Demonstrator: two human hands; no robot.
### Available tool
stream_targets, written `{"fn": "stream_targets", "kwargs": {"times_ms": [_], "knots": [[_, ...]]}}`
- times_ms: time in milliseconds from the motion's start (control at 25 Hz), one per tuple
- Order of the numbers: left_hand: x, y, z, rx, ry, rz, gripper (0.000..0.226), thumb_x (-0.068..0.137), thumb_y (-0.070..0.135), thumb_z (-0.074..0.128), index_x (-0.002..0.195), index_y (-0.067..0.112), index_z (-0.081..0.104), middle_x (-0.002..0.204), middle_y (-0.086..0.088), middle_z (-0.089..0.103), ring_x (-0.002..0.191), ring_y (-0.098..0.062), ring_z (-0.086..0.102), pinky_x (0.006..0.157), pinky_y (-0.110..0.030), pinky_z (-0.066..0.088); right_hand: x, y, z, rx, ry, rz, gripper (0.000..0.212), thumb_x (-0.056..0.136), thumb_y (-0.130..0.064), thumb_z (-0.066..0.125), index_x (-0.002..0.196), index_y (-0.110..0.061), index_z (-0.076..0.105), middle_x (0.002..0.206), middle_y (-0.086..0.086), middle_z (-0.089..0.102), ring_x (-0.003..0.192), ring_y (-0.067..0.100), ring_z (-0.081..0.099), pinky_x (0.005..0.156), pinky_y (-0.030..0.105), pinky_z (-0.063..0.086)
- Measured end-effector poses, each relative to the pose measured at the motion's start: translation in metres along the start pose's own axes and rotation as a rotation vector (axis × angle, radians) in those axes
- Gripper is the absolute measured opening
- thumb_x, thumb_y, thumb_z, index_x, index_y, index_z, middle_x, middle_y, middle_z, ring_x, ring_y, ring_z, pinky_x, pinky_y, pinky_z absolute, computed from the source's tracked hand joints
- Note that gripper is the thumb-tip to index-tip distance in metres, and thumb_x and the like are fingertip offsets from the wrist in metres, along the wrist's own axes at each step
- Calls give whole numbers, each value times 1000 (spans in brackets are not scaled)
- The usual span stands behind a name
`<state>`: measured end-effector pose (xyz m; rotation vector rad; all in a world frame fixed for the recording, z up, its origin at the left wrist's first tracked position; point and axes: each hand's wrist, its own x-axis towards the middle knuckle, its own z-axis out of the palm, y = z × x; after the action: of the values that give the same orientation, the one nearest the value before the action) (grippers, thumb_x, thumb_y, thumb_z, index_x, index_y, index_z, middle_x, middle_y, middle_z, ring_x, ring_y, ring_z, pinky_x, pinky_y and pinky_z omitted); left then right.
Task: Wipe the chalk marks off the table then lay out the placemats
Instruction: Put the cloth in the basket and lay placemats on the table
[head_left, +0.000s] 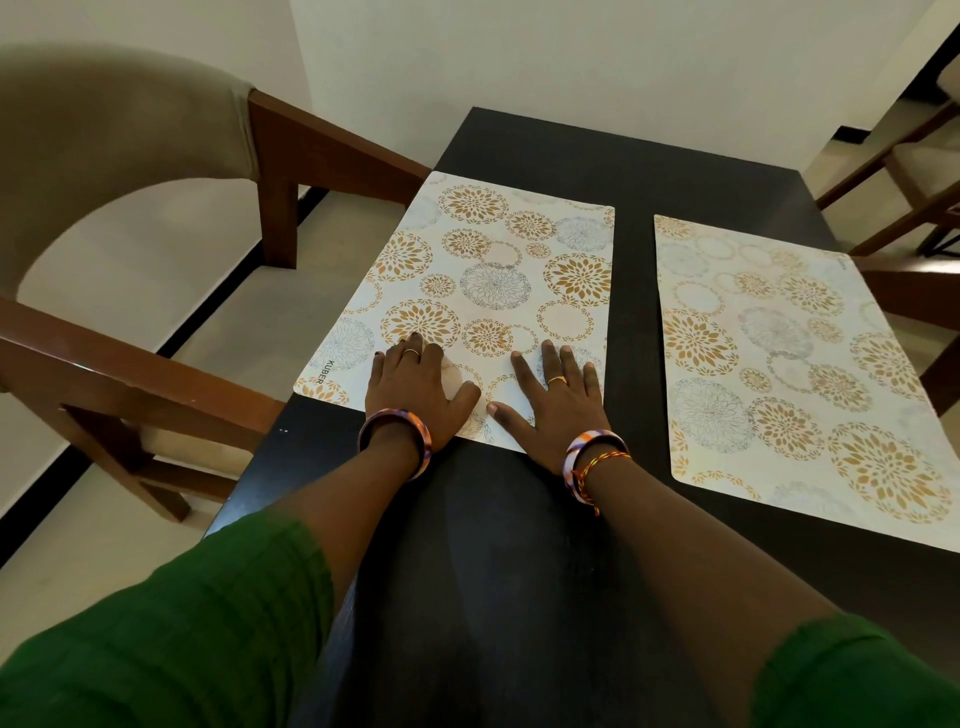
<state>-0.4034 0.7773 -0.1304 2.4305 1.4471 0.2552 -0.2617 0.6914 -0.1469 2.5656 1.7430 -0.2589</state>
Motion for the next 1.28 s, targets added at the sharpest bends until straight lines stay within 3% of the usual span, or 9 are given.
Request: {"fn": "stream_targets", "kwargs": {"times_ms": [160, 320, 400, 520, 640, 800, 1040, 1160, 1280], "knots": [[0, 0, 0, -5, -1, 5, 66, 87, 51, 47, 139, 13, 35, 153, -9, 27, 142, -26, 21, 118, -41, 17, -1, -3, 1, 13, 11, 13, 89, 71, -72, 1, 149, -30, -4, 158, 7, -14, 145, 29, -14, 116, 46, -10], [1, -1, 1, -15, 8, 0, 65, 85, 51, 49, 137, 13, 38, 151, -8, 32, 140, -26, 25, 116, -43, 21, -2, -3, 3, 9, 34, 0, 119, 46, -83, -34, 149, -31, -5, 158, 7, -13, 145, 30, -13, 115, 45, -11], [1, -1, 0, -16, 4, -4, 65, 85, 51, 49, 137, 13, 38, 151, -8, 31, 140, -26, 25, 117, -42, 21, -2, -4, 3, 14, 32, 4, 124, 41, -82, -37, 149, -31, -4, 158, 7, -13, 145, 30, -13, 115, 45, -11], [-1, 0, 0, -26, 1, -1, 65, 86, 49, 49, 138, 12, 37, 152, -9, 29, 140, -26, 23, 117, -42, 20, -4, -6, -1, 43, 33, 7, 95, 70, -81, -9, 150, -30, 2, 159, 6, -7, 146, 29, -9, 117, 45, -7], [-1, 0, -2, -32, 4, 10, 66, 86, 49, 49, 139, 12, 36, 152, -9, 28, 141, -26, 22, 117, -41, 18, -12, -10, -9, 51, 104, 24, 67, 92, -61, 27, 147, -23, 23, 157, 7, 18, 145, 28, 13, 117, 42, 11], [-3, -1, -2, -17, 0, 20, 65, 87, 49, 48, 140, 11, 35, 152, -10, 28, 141, -27, 22, 117, -40, 17, -24, -18, -19, -13, 189, 33, 47, 98, -42, 32, 134, -13, 42, 140, 8, 44, 128, 26, 40, 103, 37, 34], [-23, 0, -6, -11, 123, 214, 60, 77, 37, 51, 125, 2, 51, 130, -18, 55, 121, -36, 49, 105, -45, 36, -59, -15, -10, 53, 166, -3, 41, 98, -23, 38, 136, -9, 45, 144, 13, 43, 134, 28, 38, 111, 37, 30], [-52, 11, -2, 49, 119, 362, 52, 68, 28, 57, 112, 0, 61, 111, -19, 67, 104, -37, 62, 92, -47, 49, -89, -6, 0, -17, 255, -77, 32, 72, -16, 72, 103, -7, 70, 106, 16, 70, 100, 32, 67, 86, 41, 53], [-90, 33, 5, 104, 112, 546, 40, 68, 22, 58, 103, 4, 66, 102, -14, 70, 94, -32, 68, 86, -42, 53, -122, 9, 10, -3, 230, -168, 36, 62, -13, 80, 97, -7, 72, 98, 13, 71, 90, 30, 69, 80, 38, 56]]}}
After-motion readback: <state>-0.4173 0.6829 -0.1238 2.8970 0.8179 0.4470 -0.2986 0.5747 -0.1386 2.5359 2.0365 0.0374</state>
